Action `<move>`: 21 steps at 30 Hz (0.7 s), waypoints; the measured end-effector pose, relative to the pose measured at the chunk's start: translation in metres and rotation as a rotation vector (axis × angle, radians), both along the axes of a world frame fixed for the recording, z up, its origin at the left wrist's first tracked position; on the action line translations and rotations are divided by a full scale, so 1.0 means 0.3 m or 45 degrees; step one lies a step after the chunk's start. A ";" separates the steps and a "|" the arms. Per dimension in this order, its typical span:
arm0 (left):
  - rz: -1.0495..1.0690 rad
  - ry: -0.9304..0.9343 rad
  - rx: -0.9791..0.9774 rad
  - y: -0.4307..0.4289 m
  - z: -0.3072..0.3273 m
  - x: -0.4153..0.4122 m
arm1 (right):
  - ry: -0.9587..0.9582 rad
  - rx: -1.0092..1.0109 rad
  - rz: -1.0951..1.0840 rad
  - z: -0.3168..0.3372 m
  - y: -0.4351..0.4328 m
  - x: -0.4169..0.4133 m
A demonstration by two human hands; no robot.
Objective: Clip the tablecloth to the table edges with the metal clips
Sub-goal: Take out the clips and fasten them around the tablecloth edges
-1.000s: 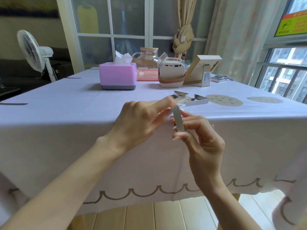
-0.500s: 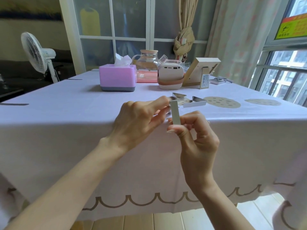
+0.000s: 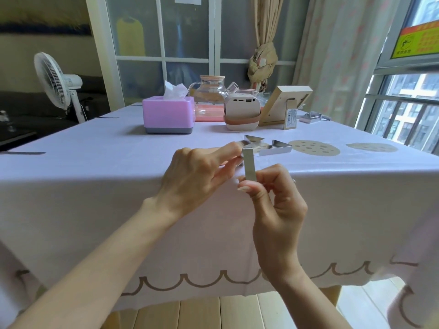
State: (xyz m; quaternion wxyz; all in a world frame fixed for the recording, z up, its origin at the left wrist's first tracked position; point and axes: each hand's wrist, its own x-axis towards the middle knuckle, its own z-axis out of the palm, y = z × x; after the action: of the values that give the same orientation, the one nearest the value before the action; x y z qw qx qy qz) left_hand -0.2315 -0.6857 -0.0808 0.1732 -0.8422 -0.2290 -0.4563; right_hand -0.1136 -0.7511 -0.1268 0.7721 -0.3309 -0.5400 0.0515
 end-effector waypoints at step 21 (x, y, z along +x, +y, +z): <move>-0.076 0.031 -0.089 0.000 -0.003 -0.011 | -0.138 0.251 -0.154 -0.149 0.067 0.010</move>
State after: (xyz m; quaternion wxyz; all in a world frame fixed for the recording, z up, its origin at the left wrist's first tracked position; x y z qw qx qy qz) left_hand -0.2349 -0.6856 -0.0815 0.1327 -0.8598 -0.2173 -0.4425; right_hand -0.1107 -0.7310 -0.1716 0.7722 -0.2877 -0.5626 -0.0664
